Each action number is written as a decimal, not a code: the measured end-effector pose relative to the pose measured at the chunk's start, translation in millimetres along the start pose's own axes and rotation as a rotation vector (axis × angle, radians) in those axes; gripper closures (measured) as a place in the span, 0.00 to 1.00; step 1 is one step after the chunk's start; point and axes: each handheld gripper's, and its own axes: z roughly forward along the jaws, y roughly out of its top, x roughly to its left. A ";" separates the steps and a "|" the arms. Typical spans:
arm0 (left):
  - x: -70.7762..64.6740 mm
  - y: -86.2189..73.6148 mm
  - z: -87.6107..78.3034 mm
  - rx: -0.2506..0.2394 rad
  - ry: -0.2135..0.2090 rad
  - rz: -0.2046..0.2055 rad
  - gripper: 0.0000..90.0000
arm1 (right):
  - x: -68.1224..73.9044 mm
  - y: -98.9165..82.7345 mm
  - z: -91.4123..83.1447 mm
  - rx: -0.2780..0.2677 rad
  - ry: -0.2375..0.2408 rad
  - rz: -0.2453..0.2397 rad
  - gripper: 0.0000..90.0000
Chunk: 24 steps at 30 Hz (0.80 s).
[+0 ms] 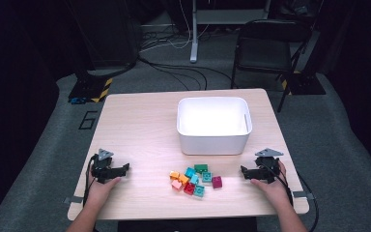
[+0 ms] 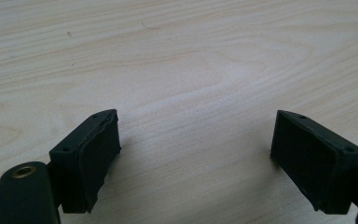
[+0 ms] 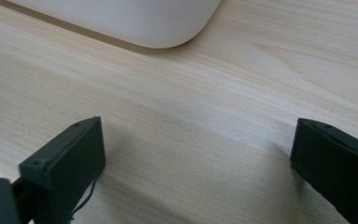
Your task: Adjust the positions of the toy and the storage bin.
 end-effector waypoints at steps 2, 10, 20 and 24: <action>-0.5 0.3 -0.3 0.002 0.003 -0.004 0.17 | 0.1 -0.6 -1.2 -0.004 0.001 -0.011 0.09; 0.6 2.2 -4.4 0.009 -0.013 -0.033 0.28 | 2.8 2.1 -5.1 0.000 -0.005 0.008 0.25; -6.0 16.9 -8.7 0.058 -0.077 -0.073 0.41 | -1.5 14.8 -17.8 0.034 -0.049 0.103 0.41; -13.8 30.5 -11.3 0.066 -0.106 -0.053 0.43 | -3.7 23.7 -24.9 0.043 -0.041 0.121 0.43</action>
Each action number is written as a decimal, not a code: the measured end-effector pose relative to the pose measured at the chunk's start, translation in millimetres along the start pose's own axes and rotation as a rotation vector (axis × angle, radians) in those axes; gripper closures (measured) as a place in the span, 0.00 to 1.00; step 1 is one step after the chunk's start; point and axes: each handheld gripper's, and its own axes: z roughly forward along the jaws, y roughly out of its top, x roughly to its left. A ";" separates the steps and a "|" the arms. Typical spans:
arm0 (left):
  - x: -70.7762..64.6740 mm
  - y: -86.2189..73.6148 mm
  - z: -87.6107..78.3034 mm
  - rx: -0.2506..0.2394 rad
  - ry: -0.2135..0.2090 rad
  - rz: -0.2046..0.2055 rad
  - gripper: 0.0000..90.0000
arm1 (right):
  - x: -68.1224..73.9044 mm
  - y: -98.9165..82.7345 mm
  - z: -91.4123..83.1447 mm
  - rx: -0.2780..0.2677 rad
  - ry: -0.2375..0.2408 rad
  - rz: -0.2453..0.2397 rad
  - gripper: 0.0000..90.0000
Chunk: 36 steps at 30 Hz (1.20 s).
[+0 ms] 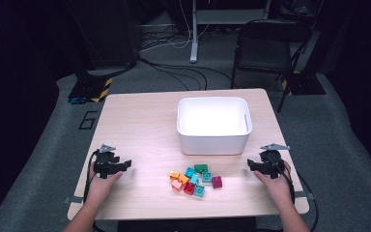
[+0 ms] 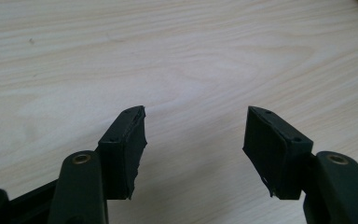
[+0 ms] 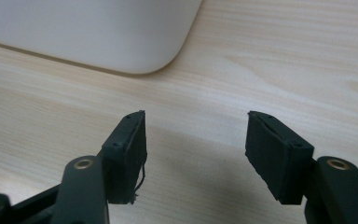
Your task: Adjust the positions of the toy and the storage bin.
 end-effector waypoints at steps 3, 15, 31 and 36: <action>-8.0 12.8 -3.4 -0.003 -0.015 0.004 0.44 | 0.8 11.3 -6.8 -0.010 0.000 -0.011 0.46; -41.1 69.1 -10.1 -0.016 -0.077 0.018 0.46 | 0.1 51.3 -25.9 -0.038 0.016 -0.025 0.50; -62.9 105.0 -9.1 -0.016 -0.108 0.050 0.50 | -1.7 83.7 -38.9 -0.016 0.007 -0.023 0.53; -69.9 112.4 -11.1 -0.015 -0.118 0.062 0.51 | -4.8 93.7 -46.5 -0.035 0.023 -0.024 0.51</action>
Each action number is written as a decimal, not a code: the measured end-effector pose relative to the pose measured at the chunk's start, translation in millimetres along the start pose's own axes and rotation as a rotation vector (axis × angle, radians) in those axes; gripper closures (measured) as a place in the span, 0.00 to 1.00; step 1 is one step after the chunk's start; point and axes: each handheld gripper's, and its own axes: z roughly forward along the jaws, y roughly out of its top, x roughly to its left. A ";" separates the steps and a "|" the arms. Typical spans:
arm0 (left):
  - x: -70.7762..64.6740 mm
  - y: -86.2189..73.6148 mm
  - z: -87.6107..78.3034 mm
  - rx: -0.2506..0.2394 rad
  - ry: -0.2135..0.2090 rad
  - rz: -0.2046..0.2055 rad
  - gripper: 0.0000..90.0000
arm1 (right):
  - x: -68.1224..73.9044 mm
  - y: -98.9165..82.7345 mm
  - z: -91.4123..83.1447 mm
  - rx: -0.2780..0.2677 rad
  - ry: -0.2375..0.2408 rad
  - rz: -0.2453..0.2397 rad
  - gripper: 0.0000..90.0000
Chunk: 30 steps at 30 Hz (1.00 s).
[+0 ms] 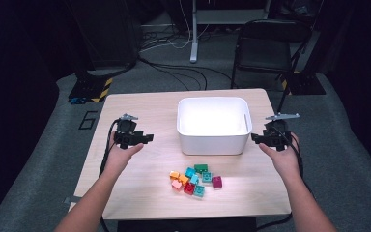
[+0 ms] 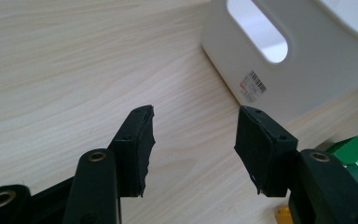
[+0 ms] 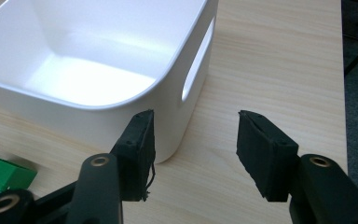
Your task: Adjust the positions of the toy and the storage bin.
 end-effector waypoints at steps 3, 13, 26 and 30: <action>-3.5 4.0 -1.6 0.003 -0.012 0.005 0.52 | -1.4 4.9 -4.4 -0.004 -0.014 -0.002 0.51; -8.1 14.5 -5.4 -0.002 -0.016 0.021 0.55 | -4.6 23.2 -12.4 -0.015 0.007 0.036 0.55; -11.3 22.6 -2.9 -0.014 -0.023 0.022 0.52 | 5.3 37.9 2.4 -0.003 0.031 0.057 0.49; -10.2 22.6 -1.7 -0.006 -0.027 0.030 0.52 | 9.3 39.5 12.8 0.042 0.022 0.043 0.51</action>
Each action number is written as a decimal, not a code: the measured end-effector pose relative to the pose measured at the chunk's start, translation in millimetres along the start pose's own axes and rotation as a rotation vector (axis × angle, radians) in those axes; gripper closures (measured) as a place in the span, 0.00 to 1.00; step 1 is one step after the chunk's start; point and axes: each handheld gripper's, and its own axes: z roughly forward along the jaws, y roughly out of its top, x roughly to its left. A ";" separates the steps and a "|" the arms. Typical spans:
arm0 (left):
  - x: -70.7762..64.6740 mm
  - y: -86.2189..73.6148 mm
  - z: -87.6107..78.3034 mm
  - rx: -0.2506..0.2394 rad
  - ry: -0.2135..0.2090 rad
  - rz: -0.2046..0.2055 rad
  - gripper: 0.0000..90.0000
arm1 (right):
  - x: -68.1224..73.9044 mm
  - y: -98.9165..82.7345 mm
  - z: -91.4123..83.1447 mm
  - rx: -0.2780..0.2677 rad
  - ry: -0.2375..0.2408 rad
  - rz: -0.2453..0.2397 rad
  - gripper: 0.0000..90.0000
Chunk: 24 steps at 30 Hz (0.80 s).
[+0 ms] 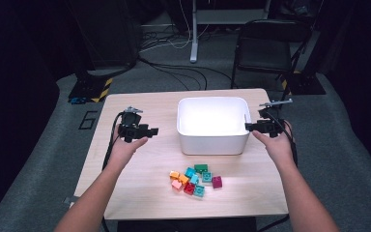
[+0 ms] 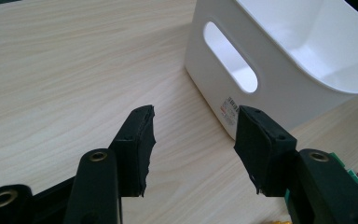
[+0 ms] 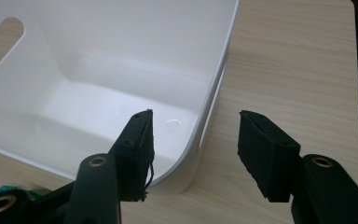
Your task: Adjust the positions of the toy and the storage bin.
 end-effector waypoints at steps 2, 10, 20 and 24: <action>-0.6 -0.1 -0.2 -0.004 -0.005 -0.010 0.52 | 1.6 0.1 3.7 0.014 -0.001 -0.004 0.52; -0.7 0.0 -0.4 -0.011 -0.014 -0.012 0.51 | 19.6 -1.8 16.4 0.074 -0.054 -0.111 0.59; -3.4 -0.2 -1.2 -0.023 -0.028 -0.020 0.50 | 41.7 -3.5 19.1 0.068 -0.028 -0.196 0.63; -4.6 0.5 -4.4 -0.039 -0.039 -0.022 0.50 | 52.6 -3.7 21.2 0.053 -0.007 -0.217 0.64</action>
